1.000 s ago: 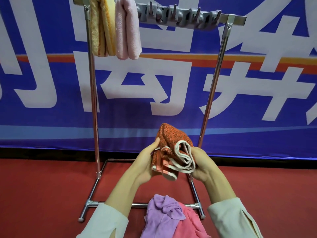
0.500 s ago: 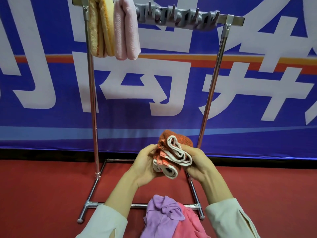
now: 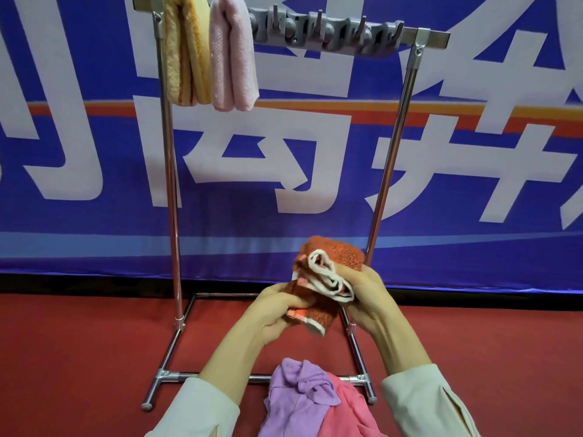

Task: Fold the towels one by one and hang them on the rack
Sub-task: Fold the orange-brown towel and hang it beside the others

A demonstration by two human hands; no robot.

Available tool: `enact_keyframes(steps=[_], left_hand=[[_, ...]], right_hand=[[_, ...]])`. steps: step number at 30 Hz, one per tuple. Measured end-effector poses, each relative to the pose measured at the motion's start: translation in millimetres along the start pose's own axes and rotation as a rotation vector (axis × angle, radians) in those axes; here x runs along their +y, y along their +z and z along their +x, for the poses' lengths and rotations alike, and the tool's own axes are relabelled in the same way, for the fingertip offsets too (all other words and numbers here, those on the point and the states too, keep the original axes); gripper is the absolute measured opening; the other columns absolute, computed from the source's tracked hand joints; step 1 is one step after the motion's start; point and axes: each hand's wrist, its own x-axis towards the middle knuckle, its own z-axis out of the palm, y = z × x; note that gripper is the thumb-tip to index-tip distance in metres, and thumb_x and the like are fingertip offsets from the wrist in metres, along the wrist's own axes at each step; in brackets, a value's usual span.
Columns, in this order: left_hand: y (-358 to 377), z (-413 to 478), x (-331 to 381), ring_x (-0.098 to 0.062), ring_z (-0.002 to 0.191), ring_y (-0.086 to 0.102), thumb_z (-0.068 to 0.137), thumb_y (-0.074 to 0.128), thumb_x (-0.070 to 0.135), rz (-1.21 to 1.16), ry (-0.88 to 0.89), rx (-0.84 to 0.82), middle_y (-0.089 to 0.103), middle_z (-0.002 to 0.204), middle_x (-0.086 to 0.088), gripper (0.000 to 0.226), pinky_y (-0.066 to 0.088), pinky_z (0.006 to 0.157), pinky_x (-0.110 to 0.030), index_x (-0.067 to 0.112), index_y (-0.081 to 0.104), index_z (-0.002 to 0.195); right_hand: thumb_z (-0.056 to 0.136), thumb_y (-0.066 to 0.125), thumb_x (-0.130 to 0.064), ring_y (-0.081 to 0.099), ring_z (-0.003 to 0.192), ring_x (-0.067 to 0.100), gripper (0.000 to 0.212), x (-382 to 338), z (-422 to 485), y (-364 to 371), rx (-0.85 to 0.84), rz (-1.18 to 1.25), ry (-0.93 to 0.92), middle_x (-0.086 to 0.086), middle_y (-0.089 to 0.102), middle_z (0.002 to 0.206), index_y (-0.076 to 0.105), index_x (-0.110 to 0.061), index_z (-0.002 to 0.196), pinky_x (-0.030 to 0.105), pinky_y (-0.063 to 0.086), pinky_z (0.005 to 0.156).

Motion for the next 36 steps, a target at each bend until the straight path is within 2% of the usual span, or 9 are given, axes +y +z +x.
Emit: enact_keyframes(steps=[4, 7, 9, 13, 15, 19, 24, 30, 36], left_hand=[[3.6, 3.9, 0.8, -0.023, 0.067, 0.067, 0.081, 0.055, -0.018, -0.14, 0.058, 0.076, 0.068, 0.089, -0.015, 0.04, 0.056, 0.054, -0.033, 0.001, 0.058, 0.116], [5.3, -0.2, 3.2, -0.027, 0.074, 0.066, 0.086, 0.046, -0.014, -0.231, 0.065, 0.051, 0.067, 0.089, -0.017, 0.03, 0.058, 0.057, -0.037, -0.001, 0.058, 0.11], [5.4, -1.9, 6.3, -0.027, 0.073, 0.066, 0.092, 0.041, 0.001, -0.349, 0.041, 0.013, 0.069, 0.084, -0.017, 0.021, 0.057, 0.059, -0.036, 0.0, 0.062, 0.097], [1.3, -4.8, 13.9, -0.032, 0.088, 0.07, 0.094, 0.045, 0.047, -0.477, 0.01, -0.127, 0.071, 0.105, -0.019, 0.055, 0.053, 0.084, -0.043, 0.0, 0.07, 0.106], [4.3, -6.0, 12.7, -0.028, 0.093, 0.07, 0.087, 0.059, 0.041, -0.34, 0.055, -0.164, 0.071, 0.108, -0.016, 0.044, 0.054, 0.088, -0.04, 0.003, 0.07, 0.107], [2.4, -3.0, 10.4, -0.022, 0.064, 0.065, 0.05, 0.078, 0.015, -0.249, 0.133, -0.064, 0.067, 0.075, -0.011, 0.04, 0.05, 0.063, -0.03, 0.006, 0.064, 0.087], [1.8, -2.9, 6.4, -0.029, 0.087, 0.062, 0.083, 0.055, -0.003, -0.175, 0.268, -0.017, 0.065, 0.099, -0.019, 0.034, 0.05, 0.08, -0.038, -0.003, 0.056, 0.117], [-3.6, -1.1, -0.4, -0.003, 0.072, 0.061, 0.063, 0.056, -0.009, 0.171, 0.431, -0.085, 0.065, 0.092, 0.002, 0.065, 0.049, 0.067, -0.016, 0.011, 0.051, 0.125], [-11.5, 0.0, -0.4, -0.009, 0.073, 0.053, 0.055, 0.055, -0.001, 0.304, 0.359, -0.131, 0.063, 0.086, 0.001, 0.057, 0.045, 0.07, -0.018, 0.021, 0.059, 0.108]], right_hand=[[0.076, 0.075, 0.0, 0.069, 0.087, 0.032, 0.055, 13.1, 0.7, 12.4, 0.169, -0.208, -0.009, 0.026, 0.065, 0.11, 0.045, 0.004, 0.122, 0.034, 0.057, 0.069], [0.082, 0.071, -0.001, 0.067, 0.088, 0.023, 0.058, 13.1, -1.0, 18.2, 0.194, -0.261, -0.066, 0.012, 0.063, 0.109, 0.033, -0.01, 0.125, 0.032, 0.056, 0.074], [0.083, 0.071, -0.003, 0.067, 0.096, 0.024, 0.065, 13.3, -1.6, 17.8, 0.167, -0.317, -0.094, 0.009, 0.063, 0.113, 0.027, -0.015, 0.129, 0.034, 0.055, 0.08], [0.085, 0.068, -0.001, 0.063, 0.108, 0.025, 0.067, 19.0, -0.9, 20.1, 0.138, -0.427, -0.144, 0.012, 0.058, 0.124, 0.022, -0.017, 0.132, 0.042, 0.051, 0.096], [0.086, 0.067, -0.002, 0.062, 0.11, 0.028, 0.069, 22.1, -1.1, 22.2, 0.132, -0.466, -0.165, 0.014, 0.057, 0.127, 0.021, -0.019, 0.133, 0.049, 0.049, 0.099], [0.082, 0.072, -0.002, 0.066, 0.107, 0.024, 0.076, 16.6, -2.7, 18.8, 0.096, -0.451, -0.179, 0.01, 0.063, 0.123, 0.023, -0.019, 0.137, 0.044, 0.051, 0.097], [0.084, 0.071, -0.009, 0.069, 0.1, 0.027, 0.038, 4.2, -6.1, 14.1, 0.129, -0.224, -0.138, 0.016, 0.069, 0.115, 0.055, -0.01, 0.119, 0.04, 0.055, 0.089], [0.081, 0.067, -0.034, 0.068, 0.104, 0.029, 0.046, -14.7, -8.3, 6.0, 0.127, 0.02, -0.063, 0.015, 0.073, 0.108, 0.064, -0.005, 0.115, 0.044, 0.052, 0.094], [0.074, 0.066, -0.017, 0.069, 0.083, 0.016, 0.029, -19.9, -12.2, -5.6, -0.015, 0.069, -0.193, 0.007, 0.074, 0.094, 0.065, -0.008, 0.102, 0.029, 0.057, 0.077]])
